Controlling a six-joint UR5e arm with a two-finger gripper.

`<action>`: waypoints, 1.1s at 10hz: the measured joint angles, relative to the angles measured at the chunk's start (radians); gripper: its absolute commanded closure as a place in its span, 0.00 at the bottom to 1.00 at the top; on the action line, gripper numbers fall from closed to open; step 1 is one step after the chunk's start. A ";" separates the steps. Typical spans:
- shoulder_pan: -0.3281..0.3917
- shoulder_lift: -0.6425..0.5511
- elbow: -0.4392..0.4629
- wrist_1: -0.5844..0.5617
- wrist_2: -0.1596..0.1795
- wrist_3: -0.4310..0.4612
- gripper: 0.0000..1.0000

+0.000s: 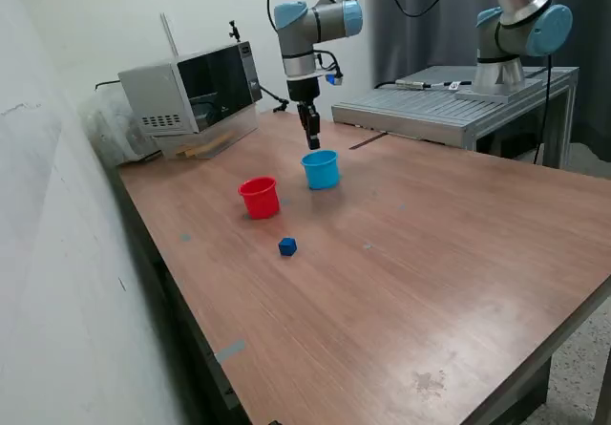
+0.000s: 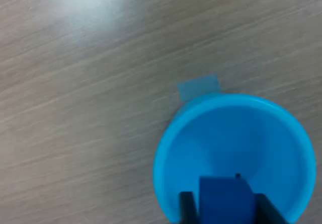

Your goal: Place red objects in the red bin, and blue objects in the blue bin.

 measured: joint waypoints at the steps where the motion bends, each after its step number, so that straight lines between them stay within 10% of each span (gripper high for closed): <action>1: 0.000 0.000 -0.001 0.000 -0.003 0.000 0.00; 11: 0.184 0.028 -0.223 0.083 0.003 -0.130 0.00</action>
